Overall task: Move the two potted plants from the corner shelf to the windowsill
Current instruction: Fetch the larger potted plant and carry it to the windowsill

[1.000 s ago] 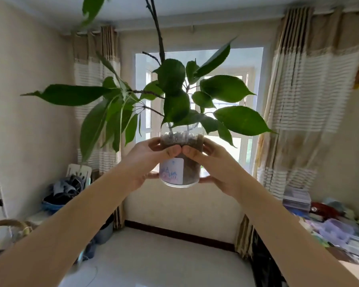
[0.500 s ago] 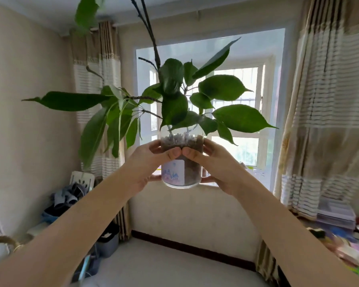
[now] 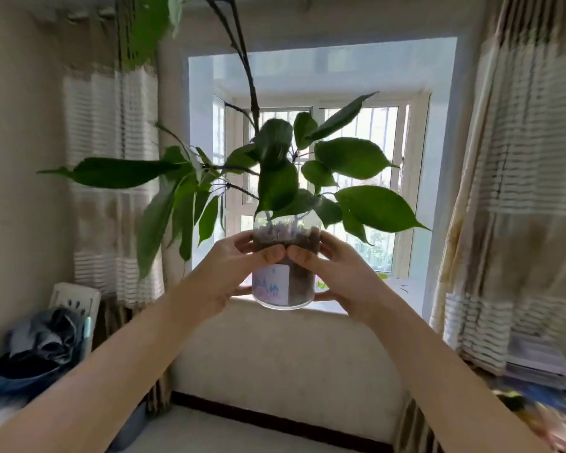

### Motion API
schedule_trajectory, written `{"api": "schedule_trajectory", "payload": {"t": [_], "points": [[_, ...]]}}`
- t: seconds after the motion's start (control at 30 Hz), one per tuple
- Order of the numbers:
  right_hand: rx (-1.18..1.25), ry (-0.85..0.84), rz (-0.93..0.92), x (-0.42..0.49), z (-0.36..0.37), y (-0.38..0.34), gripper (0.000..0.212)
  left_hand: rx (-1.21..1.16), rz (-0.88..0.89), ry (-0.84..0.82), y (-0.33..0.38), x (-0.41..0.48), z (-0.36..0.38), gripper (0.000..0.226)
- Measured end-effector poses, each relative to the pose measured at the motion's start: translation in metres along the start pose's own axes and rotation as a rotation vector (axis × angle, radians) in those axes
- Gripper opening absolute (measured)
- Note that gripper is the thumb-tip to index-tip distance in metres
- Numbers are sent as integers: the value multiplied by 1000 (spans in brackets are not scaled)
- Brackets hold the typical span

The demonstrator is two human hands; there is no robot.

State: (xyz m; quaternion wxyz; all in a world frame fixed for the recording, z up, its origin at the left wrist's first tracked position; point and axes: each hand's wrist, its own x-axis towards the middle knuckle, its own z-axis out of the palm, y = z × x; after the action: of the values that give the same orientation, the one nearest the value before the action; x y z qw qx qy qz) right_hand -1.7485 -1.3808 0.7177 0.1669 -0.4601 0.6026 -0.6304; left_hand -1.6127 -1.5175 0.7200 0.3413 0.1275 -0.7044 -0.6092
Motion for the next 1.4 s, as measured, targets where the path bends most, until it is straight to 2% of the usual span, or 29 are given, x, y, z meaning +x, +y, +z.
{"api": "schedule_trajectory", "payload": {"t": [0.37,0.57,0.7,0.83,0.97,1.4], "points": [[4,35,34,148,15,60,23,-34,-21,-65,-59,155,-51,37],[31,5,29,230,3,105,20,-22,-30,-39,-96,236,-58,49],[28,-8,23,291,-11,132,32,-3,-20,-24,-113,294,-57,41],[26,-30,15,346,-24,151,37,-4,-8,-21,-128,349,-59,57],[4,-27,8,393,-31,169,36,10,2,-41,-143,400,-67,55],[-54,133,-28,547,-6,226,38,-11,9,-171,-195,569,-129,57]]}}
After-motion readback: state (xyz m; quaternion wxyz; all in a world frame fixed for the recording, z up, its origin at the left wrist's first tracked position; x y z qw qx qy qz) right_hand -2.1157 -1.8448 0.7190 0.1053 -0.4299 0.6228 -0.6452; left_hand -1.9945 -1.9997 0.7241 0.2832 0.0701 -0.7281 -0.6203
